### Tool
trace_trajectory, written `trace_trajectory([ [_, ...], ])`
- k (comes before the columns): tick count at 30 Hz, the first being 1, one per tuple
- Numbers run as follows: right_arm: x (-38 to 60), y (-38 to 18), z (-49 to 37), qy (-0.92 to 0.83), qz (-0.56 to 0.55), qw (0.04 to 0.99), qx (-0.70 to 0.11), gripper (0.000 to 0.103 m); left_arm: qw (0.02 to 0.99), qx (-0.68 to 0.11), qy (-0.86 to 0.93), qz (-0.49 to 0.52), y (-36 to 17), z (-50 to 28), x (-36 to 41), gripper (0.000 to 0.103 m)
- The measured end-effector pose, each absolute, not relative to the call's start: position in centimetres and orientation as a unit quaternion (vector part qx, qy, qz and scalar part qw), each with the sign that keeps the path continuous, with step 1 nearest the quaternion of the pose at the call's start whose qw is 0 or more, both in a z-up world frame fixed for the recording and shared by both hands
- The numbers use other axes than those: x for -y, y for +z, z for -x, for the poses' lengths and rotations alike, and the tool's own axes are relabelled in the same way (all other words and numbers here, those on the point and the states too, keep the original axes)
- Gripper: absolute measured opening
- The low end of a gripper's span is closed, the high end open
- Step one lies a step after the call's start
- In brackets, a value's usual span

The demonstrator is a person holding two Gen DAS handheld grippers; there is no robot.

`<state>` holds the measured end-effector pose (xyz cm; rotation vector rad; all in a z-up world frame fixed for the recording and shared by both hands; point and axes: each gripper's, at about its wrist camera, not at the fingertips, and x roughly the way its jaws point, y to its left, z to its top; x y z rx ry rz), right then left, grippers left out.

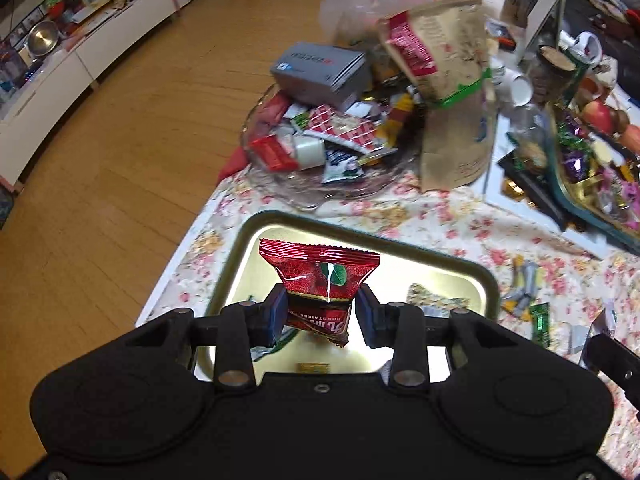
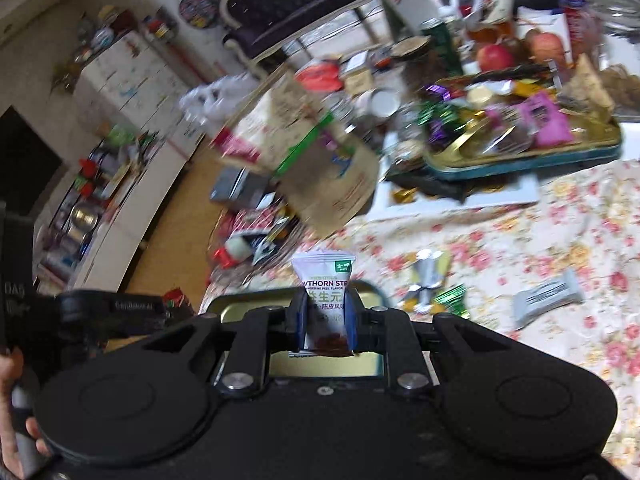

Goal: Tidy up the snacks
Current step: 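Carry the red packet over the tray and open the left gripper while the right gripper carries the hawthorn packet, then open the right gripper to drop the hawthorn packet onto the tray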

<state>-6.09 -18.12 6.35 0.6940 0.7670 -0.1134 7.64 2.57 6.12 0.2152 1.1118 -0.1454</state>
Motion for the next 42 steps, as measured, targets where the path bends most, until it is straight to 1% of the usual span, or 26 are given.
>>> trace_trajectory([
  [4,16.3,5.6,5.1,-0.034,-0.322,0.866,-0.381,0.021,0.833,-0.54,-0.064,-0.108,5.1,-8.3,-3.6,0.046],
  [8,14.9,4.9,4.1,-0.026,-0.307,0.866,-0.394,0.021,0.832,-0.544,-0.071,-0.084,5.2,-9.0,-4.3,0.046],
  [12,14.0,4.4,3.6,-0.02,-0.3,0.865,-0.402,0.021,0.851,-0.515,-0.069,-0.076,6.5,-9.1,-4.5,0.047],
  [14,13.5,4.2,3.4,-0.02,-0.29,0.867,-0.404,0.021,0.861,-0.496,-0.064,-0.092,7.0,-8.8,-4.2,0.05],
  [19,12.5,3.7,3.1,-0.016,-0.268,0.871,-0.412,0.021,0.868,-0.476,-0.044,-0.137,6.7,-8.1,-3.2,0.05],
  [24,11.5,3.4,2.8,-0.015,-0.242,0.875,-0.418,0.021,0.851,-0.501,-0.044,-0.149,5.5,-7.9,-2.6,0.05],
  [33,10.4,3.3,2.5,-0.015,-0.212,0.882,-0.42,0.021,0.82,-0.555,-0.078,-0.114,4.3,-7.9,-2.6,0.05],
  [42,10.3,3.8,2.6,-0.004,-0.213,0.889,-0.406,0.021,0.803,-0.585,-0.07,-0.084,3.5,-8.5,-3.4,0.05],
])
